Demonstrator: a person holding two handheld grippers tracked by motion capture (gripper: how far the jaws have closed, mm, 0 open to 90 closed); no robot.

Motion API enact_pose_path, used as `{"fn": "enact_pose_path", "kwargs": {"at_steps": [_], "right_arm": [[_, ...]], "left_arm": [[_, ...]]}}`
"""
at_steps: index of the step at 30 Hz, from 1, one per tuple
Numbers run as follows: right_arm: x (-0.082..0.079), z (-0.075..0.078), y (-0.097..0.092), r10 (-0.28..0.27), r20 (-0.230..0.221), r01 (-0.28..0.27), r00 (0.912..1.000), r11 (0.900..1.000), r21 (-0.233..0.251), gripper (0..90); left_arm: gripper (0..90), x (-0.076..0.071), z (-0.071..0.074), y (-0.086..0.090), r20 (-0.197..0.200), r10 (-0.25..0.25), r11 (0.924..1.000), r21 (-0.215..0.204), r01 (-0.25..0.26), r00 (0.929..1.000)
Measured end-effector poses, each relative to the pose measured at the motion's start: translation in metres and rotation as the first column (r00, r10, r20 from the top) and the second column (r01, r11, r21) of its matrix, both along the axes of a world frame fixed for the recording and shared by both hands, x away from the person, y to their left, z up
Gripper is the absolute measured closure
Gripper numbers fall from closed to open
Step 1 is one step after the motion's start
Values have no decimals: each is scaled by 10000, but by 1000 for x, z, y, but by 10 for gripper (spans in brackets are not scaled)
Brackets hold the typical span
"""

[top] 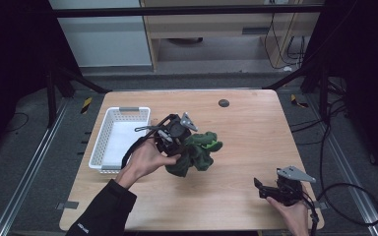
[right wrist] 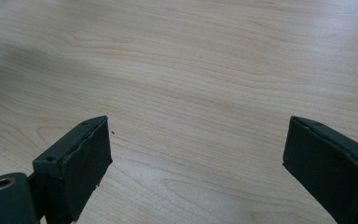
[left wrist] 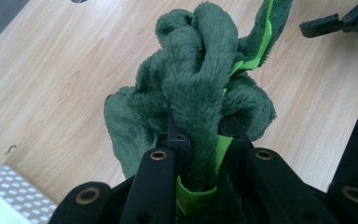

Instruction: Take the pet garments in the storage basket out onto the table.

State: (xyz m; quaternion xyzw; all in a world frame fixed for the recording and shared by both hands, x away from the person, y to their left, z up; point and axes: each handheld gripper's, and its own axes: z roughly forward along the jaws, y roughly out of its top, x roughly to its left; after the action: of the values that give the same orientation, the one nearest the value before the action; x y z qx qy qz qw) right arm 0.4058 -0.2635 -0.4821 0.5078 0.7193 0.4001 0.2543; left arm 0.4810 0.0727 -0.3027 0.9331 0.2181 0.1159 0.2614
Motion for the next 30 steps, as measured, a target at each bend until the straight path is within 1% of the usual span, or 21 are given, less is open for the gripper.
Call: {"fn": "enact_pose_path", "kwargs": {"at_steps": [4,14,15,20,21,22,30], "right_arm": [[0,0,0,-26,-8,26,10000,10000,22,76],[0,0,0,-11,29,11,10000,10000,-43,76],[0,0,0,-8,30,8,10000,10000,-47,76],[0,0,0,-13,33,14,10000,10000,-45,76],[0,0,0,-12,36,12,10000,10000,-50,76],[0,0,0,-12,36,12,10000,10000,-50,76],[-1,0,0,-24,3,24,10000,10000,16,77]], "left_arm": [[782,2,-7,-7,-114,-107,9999,51,108,9999],[780,6,-16,-14,-238,-253,9996,137,256,9994],[780,6,-19,-15,-251,-277,9996,98,280,9993],[778,7,-32,-20,-447,-370,9988,296,384,9983],[778,7,-38,-21,-526,-393,9986,337,411,9978],[778,7,-38,-21,-526,-393,9986,337,411,9978],[774,8,-58,-27,-825,-466,9978,427,502,9955]]}}
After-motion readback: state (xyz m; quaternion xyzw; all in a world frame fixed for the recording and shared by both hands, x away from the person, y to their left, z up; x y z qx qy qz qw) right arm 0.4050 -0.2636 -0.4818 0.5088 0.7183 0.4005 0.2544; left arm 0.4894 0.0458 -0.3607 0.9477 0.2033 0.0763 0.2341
